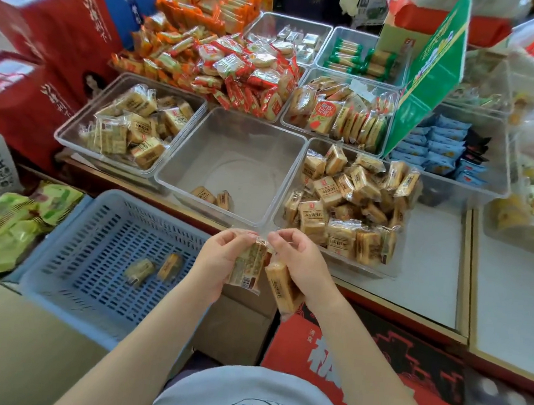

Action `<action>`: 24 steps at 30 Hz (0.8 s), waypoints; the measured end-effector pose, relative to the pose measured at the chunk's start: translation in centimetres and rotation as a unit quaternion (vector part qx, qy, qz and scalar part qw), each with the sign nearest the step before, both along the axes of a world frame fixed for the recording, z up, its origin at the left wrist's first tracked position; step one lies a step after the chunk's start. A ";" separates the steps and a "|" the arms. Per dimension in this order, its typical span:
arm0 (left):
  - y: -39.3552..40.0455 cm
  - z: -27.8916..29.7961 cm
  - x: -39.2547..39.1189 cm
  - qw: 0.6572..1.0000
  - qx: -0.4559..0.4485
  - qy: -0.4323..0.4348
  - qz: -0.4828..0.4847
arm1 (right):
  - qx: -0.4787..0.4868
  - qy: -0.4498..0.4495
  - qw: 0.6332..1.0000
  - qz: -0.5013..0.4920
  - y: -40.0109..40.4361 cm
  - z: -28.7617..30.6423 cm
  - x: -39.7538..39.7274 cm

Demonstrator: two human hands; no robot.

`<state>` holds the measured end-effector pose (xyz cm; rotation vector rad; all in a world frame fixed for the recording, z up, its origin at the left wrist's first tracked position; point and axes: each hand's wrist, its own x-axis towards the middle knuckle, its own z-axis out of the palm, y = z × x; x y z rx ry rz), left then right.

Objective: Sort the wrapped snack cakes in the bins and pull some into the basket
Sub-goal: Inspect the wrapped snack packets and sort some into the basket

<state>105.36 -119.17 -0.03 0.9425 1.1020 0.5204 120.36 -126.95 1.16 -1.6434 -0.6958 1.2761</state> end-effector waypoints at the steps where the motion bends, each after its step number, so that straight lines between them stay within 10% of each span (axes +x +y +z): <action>1: -0.3 0.1 -0.1 1.000 0.012 0.008 -0.001 | 0.011 0.003 1.000 0.006 -0.3 0.0 -0.1; 24: -4.3 -0.9 -2.9 0.997 0.023 0.036 -0.065 | 0.062 -0.100 0.993 -0.002 -2.9 -1.8 -0.8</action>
